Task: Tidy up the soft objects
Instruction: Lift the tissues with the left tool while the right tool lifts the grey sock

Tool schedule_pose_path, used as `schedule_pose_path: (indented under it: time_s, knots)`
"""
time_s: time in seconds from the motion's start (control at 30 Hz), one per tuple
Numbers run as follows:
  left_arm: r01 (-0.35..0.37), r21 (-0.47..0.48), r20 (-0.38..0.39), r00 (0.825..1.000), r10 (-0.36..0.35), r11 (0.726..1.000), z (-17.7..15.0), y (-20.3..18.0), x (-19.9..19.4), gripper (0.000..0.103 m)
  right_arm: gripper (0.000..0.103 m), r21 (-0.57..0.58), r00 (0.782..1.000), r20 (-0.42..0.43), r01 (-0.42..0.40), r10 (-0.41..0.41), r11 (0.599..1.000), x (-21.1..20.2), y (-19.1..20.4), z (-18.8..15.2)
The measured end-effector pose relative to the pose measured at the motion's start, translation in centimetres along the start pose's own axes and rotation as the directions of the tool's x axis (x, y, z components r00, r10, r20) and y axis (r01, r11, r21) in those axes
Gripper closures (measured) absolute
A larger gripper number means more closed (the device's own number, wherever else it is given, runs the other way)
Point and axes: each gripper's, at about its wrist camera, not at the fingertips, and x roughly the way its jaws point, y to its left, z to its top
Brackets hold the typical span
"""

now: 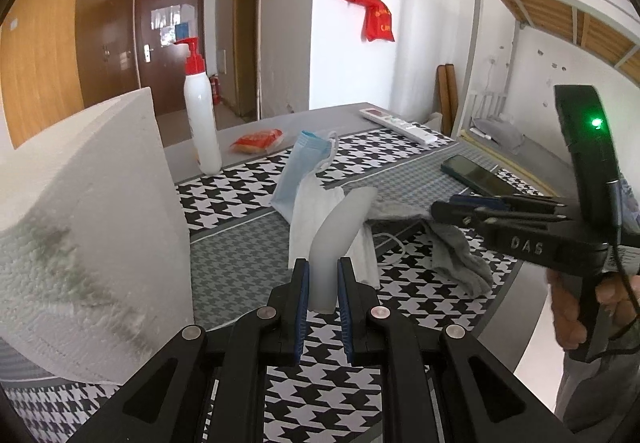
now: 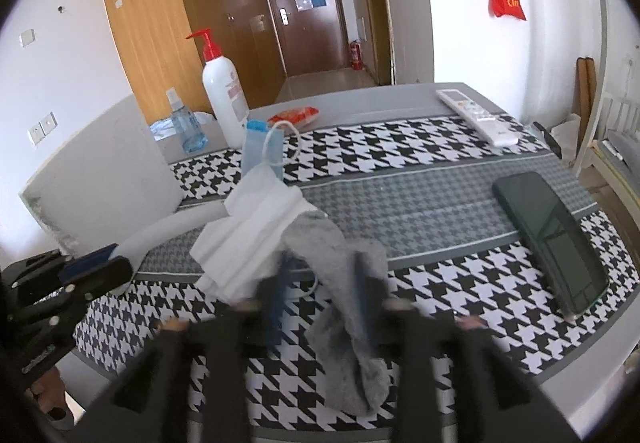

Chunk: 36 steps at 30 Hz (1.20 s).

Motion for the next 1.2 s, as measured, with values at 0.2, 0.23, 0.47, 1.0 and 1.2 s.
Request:
schedule_pose_path:
  time_s: [0.2, 0.23, 0.47, 1.0, 1.2]
  knots:
    - [0.002, 0.003, 0.003, 1.0, -0.002, 1.0, 0.0, -0.1, 0.1, 0.088, 0.036, -0.019, 0.998, -0.036, 0.041, -0.042, 0.999, 1.6, -0.1, 0.2]
    - [0.005, 0.003, 0.002, 1.0, -0.005, 1.0, 0.0, -0.1, 0.1, 0.088, 0.036, -0.014, 0.998, -0.048, 0.05, -0.05, 0.999, 1.9, -0.3, 0.1]
    - [0.009, 0.006, -0.01, 1.0, -0.009, 1.0, -0.2, -0.1, 0.6, 0.088, 0.044, 0.014, 0.989, -0.126, 0.085, -0.083, 0.996, 4.0, -1.6, -0.9]
    - [0.003, 0.001, 0.019, 1.0, -0.003, 1.0, 0.1, 0.5, -0.4, 0.088, 0.093, 0.035, 0.998, 0.006, 0.069, -0.069, 0.997, 0.3, -1.4, 0.6]
    - [0.008, 0.006, 0.051, 0.999, -0.008, 1.0, 0.3, 0.2, -1.8, 0.088, 0.093, 0.026, 0.998, 0.052, 0.025, -0.026, 0.999, -2.0, -0.3, 1.1]
